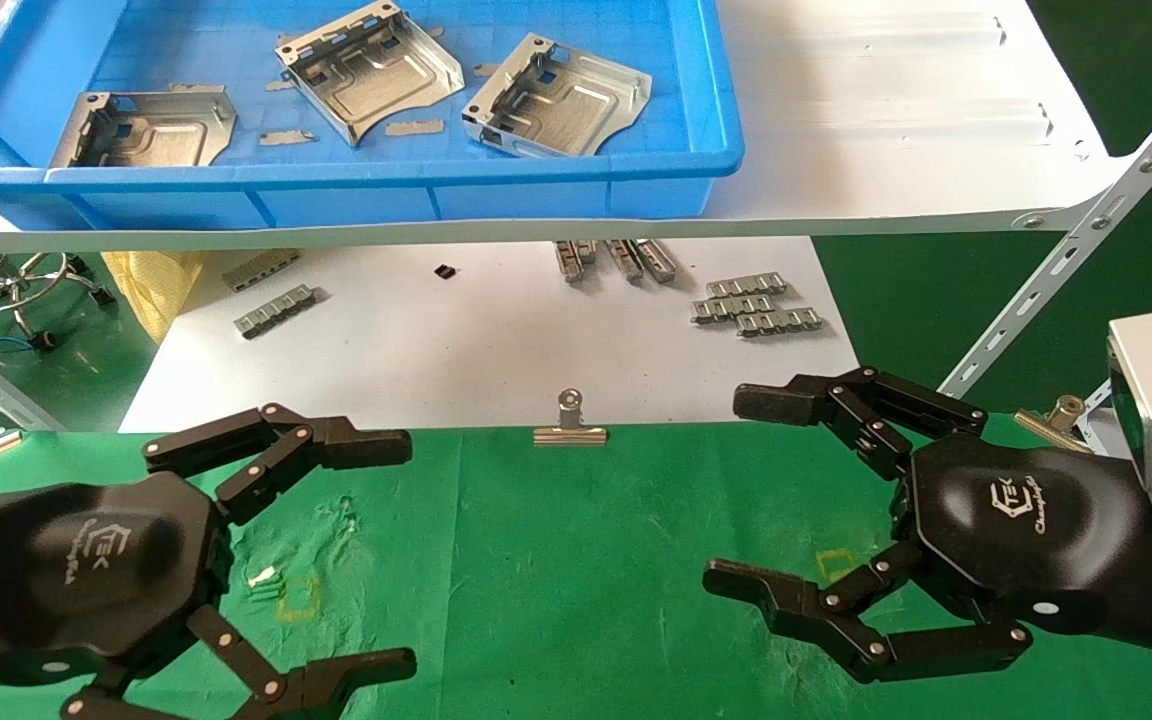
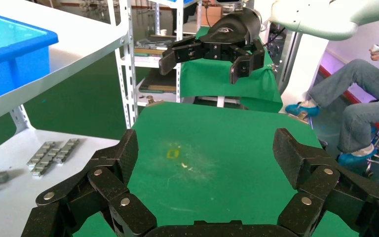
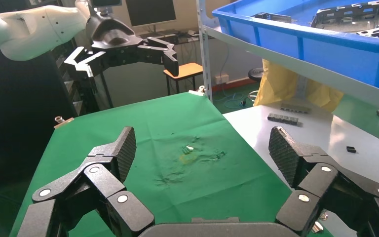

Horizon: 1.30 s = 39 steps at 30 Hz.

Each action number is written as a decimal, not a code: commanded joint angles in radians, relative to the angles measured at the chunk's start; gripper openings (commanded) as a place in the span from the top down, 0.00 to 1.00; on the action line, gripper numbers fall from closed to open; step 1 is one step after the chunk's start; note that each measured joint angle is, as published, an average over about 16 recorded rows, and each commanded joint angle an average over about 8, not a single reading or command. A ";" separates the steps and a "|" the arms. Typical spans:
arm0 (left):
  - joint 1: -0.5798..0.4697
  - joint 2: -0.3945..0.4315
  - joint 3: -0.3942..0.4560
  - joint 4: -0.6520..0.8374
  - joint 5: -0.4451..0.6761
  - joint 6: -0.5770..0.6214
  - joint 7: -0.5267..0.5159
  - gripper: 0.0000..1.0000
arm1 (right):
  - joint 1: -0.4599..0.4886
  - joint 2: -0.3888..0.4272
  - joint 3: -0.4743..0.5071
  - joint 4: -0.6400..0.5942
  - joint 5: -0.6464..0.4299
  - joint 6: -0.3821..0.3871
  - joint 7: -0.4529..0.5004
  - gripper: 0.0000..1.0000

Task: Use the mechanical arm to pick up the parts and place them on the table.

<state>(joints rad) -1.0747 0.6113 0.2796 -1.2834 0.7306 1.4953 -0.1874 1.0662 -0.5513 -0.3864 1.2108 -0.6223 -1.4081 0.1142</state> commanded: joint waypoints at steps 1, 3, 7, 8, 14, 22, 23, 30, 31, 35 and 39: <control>0.000 0.000 0.000 0.000 0.000 0.000 0.000 0.00 | 0.000 0.000 0.000 0.000 0.000 0.000 0.000 1.00; 0.000 0.000 0.000 0.000 0.000 0.000 0.000 0.00 | 0.000 0.000 0.000 0.000 0.000 0.000 0.000 1.00; 0.000 0.000 0.000 0.000 0.000 0.000 0.000 0.00 | 0.000 0.000 0.000 0.000 0.000 0.000 0.000 1.00; 0.000 0.000 0.000 0.000 0.000 0.000 0.000 0.00 | 0.000 0.000 0.000 0.000 0.000 0.000 0.000 1.00; 0.000 0.000 0.000 0.000 0.000 0.000 0.000 0.00 | 0.000 0.000 0.000 0.000 0.000 0.000 0.000 1.00; 0.000 0.000 0.000 0.000 0.000 0.000 0.000 0.00 | 0.000 0.000 0.000 0.000 0.000 0.000 0.000 1.00; 0.000 0.000 0.000 0.000 0.000 0.000 0.000 0.00 | 0.000 0.000 0.000 0.000 0.000 0.000 0.000 1.00; -0.024 0.000 0.000 0.003 0.005 -0.002 -0.009 0.00 | 0.000 0.000 0.000 0.000 0.000 0.000 0.000 1.00; -0.040 0.001 0.001 0.006 0.011 -0.004 -0.013 0.00 | 0.000 0.000 0.000 0.000 0.000 0.000 0.000 1.00; -0.151 0.018 0.011 0.039 0.063 -0.020 -0.030 0.00 | 0.000 0.000 0.000 0.000 0.000 0.000 0.000 1.00; -0.324 0.076 0.039 0.146 0.153 -0.037 -0.026 0.00 | 0.000 0.000 0.000 0.000 0.000 0.000 0.000 1.00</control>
<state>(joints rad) -1.4087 0.7051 0.3290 -1.0976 0.9002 1.4560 -0.1952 1.0662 -0.5513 -0.3864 1.2108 -0.6223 -1.4081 0.1142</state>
